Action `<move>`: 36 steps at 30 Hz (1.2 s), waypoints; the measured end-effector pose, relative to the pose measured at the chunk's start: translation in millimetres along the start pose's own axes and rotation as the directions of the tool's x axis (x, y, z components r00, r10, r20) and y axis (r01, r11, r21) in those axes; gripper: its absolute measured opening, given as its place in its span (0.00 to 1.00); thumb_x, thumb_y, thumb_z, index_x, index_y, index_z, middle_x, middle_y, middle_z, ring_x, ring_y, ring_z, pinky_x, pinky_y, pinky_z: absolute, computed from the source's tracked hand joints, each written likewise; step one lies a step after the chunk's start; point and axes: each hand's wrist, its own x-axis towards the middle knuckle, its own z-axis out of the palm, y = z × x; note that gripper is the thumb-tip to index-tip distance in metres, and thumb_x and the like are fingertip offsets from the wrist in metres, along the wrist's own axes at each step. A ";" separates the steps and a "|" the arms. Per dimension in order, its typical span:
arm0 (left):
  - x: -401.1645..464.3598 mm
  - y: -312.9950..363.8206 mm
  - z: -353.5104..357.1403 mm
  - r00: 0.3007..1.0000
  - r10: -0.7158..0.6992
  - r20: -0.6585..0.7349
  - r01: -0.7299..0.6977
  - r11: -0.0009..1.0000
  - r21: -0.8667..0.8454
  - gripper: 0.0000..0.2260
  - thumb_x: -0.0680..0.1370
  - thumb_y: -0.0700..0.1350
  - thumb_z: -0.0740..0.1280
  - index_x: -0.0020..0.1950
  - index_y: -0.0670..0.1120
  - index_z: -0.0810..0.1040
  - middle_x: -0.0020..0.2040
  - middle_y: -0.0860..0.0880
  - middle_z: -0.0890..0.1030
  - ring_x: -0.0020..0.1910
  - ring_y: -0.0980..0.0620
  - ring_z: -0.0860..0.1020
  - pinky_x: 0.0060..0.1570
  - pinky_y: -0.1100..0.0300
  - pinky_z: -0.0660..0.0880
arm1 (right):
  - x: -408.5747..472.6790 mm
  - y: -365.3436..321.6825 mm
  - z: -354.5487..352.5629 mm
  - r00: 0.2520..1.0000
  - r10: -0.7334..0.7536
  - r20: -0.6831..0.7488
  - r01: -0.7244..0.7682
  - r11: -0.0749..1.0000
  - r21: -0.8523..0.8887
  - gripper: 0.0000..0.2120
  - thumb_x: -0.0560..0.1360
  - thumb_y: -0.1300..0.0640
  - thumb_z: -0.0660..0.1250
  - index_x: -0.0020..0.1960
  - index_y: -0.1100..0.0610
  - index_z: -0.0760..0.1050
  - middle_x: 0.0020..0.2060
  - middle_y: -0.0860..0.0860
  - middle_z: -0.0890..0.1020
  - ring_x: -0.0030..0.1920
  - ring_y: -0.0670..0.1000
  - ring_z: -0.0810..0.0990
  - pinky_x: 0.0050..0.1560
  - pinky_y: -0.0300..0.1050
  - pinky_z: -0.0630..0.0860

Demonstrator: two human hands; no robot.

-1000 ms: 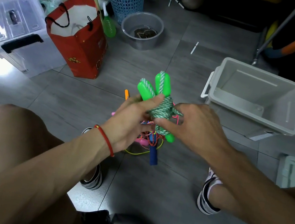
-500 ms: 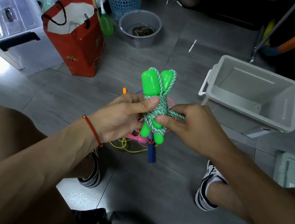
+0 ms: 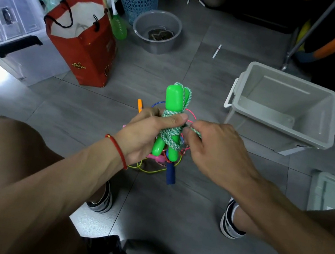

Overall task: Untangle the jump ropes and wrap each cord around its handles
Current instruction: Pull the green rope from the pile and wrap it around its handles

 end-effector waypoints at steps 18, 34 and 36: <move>-2.7 12.3 -0.5 0.997 -0.030 0.067 0.040 0.988 -0.149 0.23 0.81 0.46 0.63 0.70 0.31 0.69 0.68 0.31 0.73 0.62 0.35 0.74 0.64 0.34 0.72 | 23.8 26.5 -11.0 0.994 0.092 0.058 -0.105 0.953 0.285 0.22 0.71 0.34 0.70 0.34 0.53 0.81 0.20 0.48 0.69 0.24 0.45 0.66 0.28 0.44 0.63; -0.5 -11.3 9.6 0.944 0.261 -0.204 -0.281 0.956 -0.078 0.12 0.77 0.31 0.68 0.51 0.42 0.66 0.43 0.41 0.80 0.36 0.48 0.82 0.34 0.54 0.80 | 13.2 -5.7 0.6 0.986 0.138 0.093 -0.143 0.989 0.047 0.32 0.64 0.25 0.66 0.35 0.56 0.70 0.30 0.50 0.76 0.35 0.55 0.75 0.35 0.48 0.72; -2.3 -8.1 6.2 0.963 0.233 -0.133 -0.251 0.958 -0.140 0.15 0.75 0.31 0.71 0.54 0.42 0.67 0.48 0.36 0.79 0.42 0.42 0.82 0.43 0.43 0.82 | 16.4 -0.7 -1.6 0.991 0.122 0.056 -0.125 0.990 0.064 0.32 0.63 0.24 0.67 0.33 0.54 0.70 0.28 0.49 0.76 0.34 0.54 0.76 0.34 0.47 0.72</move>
